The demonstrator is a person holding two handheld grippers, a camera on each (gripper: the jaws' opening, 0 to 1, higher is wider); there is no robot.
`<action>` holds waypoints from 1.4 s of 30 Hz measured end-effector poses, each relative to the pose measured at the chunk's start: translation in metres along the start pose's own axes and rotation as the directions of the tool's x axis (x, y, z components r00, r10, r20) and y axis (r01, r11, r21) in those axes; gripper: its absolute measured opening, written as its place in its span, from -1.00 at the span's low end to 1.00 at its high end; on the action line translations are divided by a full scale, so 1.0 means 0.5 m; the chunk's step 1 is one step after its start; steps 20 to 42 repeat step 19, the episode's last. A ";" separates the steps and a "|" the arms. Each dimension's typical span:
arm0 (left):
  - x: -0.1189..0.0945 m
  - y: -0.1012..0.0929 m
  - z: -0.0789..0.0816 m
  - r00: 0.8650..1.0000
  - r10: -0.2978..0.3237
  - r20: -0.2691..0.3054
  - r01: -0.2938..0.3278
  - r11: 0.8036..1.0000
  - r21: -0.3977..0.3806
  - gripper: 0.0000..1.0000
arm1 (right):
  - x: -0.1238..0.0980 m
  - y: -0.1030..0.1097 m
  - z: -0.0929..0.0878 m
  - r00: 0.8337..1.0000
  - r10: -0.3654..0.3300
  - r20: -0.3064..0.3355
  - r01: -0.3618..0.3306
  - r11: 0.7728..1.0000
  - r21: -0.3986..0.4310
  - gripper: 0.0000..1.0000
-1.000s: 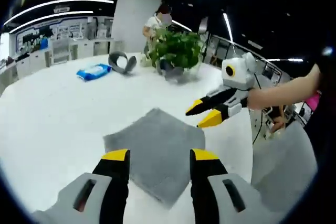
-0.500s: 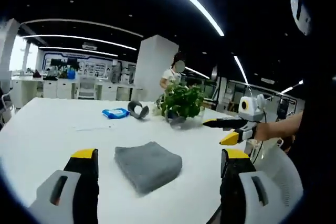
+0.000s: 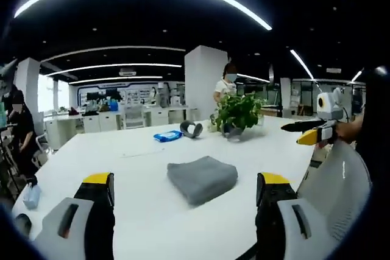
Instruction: Fold the towel on the table until its edges align and the towel forms a compact rectangular stack.
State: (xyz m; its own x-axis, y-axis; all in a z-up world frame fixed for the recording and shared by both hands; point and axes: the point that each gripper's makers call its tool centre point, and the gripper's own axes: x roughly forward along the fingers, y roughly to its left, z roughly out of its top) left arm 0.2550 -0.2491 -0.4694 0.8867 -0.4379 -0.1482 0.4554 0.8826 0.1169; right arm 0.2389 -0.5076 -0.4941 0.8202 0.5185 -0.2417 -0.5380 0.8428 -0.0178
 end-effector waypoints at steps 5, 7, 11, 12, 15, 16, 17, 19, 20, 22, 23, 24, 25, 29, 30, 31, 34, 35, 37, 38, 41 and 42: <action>0.004 0.007 -0.028 0.999 -0.014 -0.044 0.012 0.999 -0.037 0.99 | 0.006 -0.010 0.001 0.999 -0.036 0.005 0.037 0.995 -0.095 0.94; 0.006 -0.002 -0.023 0.999 -0.039 -0.020 0.039 0.999 -0.018 0.99 | 0.004 -0.014 -0.003 0.999 -0.039 0.003 0.039 0.995 -0.096 0.93; 0.010 -0.013 -0.038 0.996 -0.069 -0.055 0.070 0.997 0.026 0.99 | 0.004 -0.024 -0.016 0.997 -0.070 -0.031 0.065 0.990 -0.123 0.92; 0.009 -0.013 -0.040 0.996 -0.074 -0.053 0.074 0.997 0.011 0.99 | 0.004 -0.024 -0.018 0.997 -0.072 -0.036 0.067 0.989 -0.130 0.92; 0.013 -0.003 -0.064 0.994 -0.065 -0.092 0.061 0.997 -0.049 0.99 | 0.002 -0.024 -0.018 0.996 -0.080 -0.039 0.073 0.984 -0.161 0.92; 0.011 0.000 -0.082 0.989 -0.060 -0.137 0.051 0.996 -0.067 0.99 | 0.002 -0.024 -0.021 0.996 -0.082 -0.044 0.074 0.983 -0.167 0.92; 0.010 0.000 -0.095 0.983 -0.066 -0.169 0.052 0.995 -0.082 0.99 | 0.002 -0.025 -0.022 0.995 -0.083 -0.047 0.074 0.983 -0.169 0.91; 0.014 -0.013 -0.098 0.980 -0.095 -0.173 0.083 0.994 -0.074 0.98 | 0.000 -0.031 -0.030 0.994 -0.092 -0.060 0.080 0.981 -0.177 0.91; 0.014 -0.013 -0.098 0.980 -0.095 -0.173 0.083 0.994 -0.074 0.98 | 0.000 -0.031 -0.030 0.994 -0.092 -0.060 0.080 0.981 -0.177 0.91; 0.014 -0.013 -0.098 0.980 -0.095 -0.173 0.083 0.994 -0.074 0.98 | 0.000 -0.031 -0.030 0.994 -0.092 -0.060 0.080 0.981 -0.177 0.91; 0.014 -0.013 -0.098 0.980 -0.095 -0.173 0.083 0.994 -0.074 0.98 | 0.000 -0.031 -0.030 0.994 -0.092 -0.060 0.080 0.981 -0.177 0.91; 0.014 -0.013 -0.098 0.980 -0.095 -0.173 0.083 0.994 -0.074 0.98 | 0.000 -0.031 -0.030 0.994 -0.092 -0.060 0.080 0.981 -0.177 0.91; 0.014 -0.013 -0.098 0.980 -0.095 -0.173 0.083 0.994 -0.074 0.98 | 0.000 -0.031 -0.030 0.994 -0.092 -0.060 0.080 0.981 -0.177 0.91; 0.014 -0.013 -0.098 0.980 -0.095 -0.173 0.083 0.994 -0.074 0.98 | 0.000 -0.031 -0.030 0.994 -0.092 -0.060 0.080 0.981 -0.177 0.91; 0.014 -0.013 -0.098 0.980 -0.095 -0.173 0.083 0.994 -0.074 0.98 | 0.000 -0.031 -0.030 0.994 -0.092 -0.060 0.080 0.981 -0.177 0.91; 0.014 -0.013 -0.098 0.980 -0.095 -0.173 0.083 0.994 -0.074 0.98 | 0.000 -0.031 -0.030 0.994 -0.092 -0.060 0.080 0.981 -0.177 0.91; 0.014 -0.013 -0.098 0.980 -0.095 -0.173 0.083 0.994 -0.074 0.98 | 0.000 -0.031 -0.030 0.994 -0.092 -0.060 0.080 0.981 -0.177 0.91; 0.014 -0.013 -0.098 0.980 -0.095 -0.173 0.083 0.994 -0.074 0.98 | 0.000 -0.031 -0.030 0.994 -0.092 -0.060 0.080 0.981 -0.177 0.91; 0.014 -0.013 -0.098 0.980 -0.095 -0.173 0.083 0.994 -0.074 0.98 | 0.000 -0.031 -0.030 0.994 -0.092 -0.060 0.080 0.981 -0.177 0.91; 0.014 -0.013 -0.098 0.980 -0.095 -0.173 0.083 0.994 -0.074 0.98 | 0.000 -0.031 -0.030 0.994 -0.092 -0.060 0.080 0.981 -0.177 0.91; 0.014 -0.013 -0.098 0.980 -0.095 -0.173 0.083 0.994 -0.074 0.98 | 0.000 -0.031 -0.030 0.994 -0.092 -0.060 0.080 0.981 -0.177 0.91; 0.014 -0.013 -0.098 0.980 -0.095 -0.173 0.083 0.994 -0.074 0.98 | 0.000 -0.031 -0.030 0.994 -0.092 -0.060 0.080 0.981 -0.177 0.91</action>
